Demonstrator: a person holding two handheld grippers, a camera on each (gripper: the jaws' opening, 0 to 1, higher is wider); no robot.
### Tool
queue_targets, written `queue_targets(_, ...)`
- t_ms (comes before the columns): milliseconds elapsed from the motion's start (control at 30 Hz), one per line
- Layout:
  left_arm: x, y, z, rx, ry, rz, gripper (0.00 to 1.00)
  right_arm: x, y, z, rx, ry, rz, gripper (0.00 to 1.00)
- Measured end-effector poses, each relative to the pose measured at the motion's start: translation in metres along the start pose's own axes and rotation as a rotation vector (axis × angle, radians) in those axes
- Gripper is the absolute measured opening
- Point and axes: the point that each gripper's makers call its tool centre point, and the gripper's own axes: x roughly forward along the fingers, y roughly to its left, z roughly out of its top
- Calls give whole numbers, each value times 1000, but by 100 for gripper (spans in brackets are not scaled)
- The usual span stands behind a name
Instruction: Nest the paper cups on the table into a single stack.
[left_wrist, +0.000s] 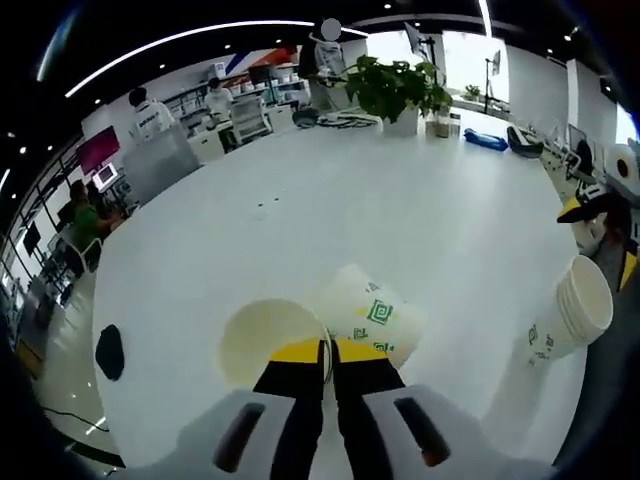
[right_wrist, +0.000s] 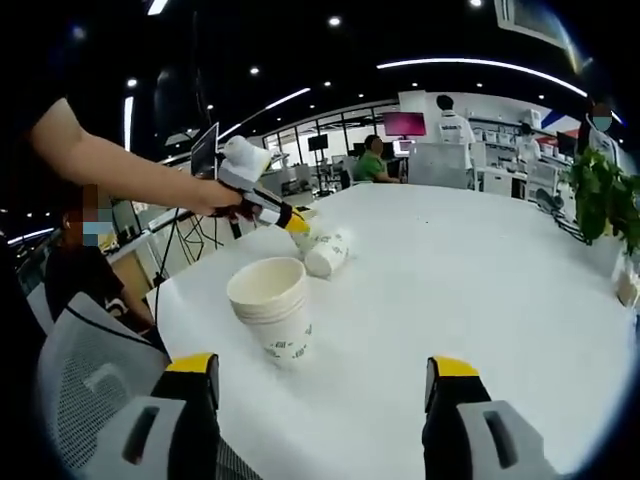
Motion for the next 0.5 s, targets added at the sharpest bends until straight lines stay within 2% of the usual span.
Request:
queue_targets(167,-5,6,0,-1,-7,16,0,0,2,1,-5,0,5,85)
queue_targets(500,-17,2,5,3,-17,38,0,0,4,3,-10,-8,8,85)
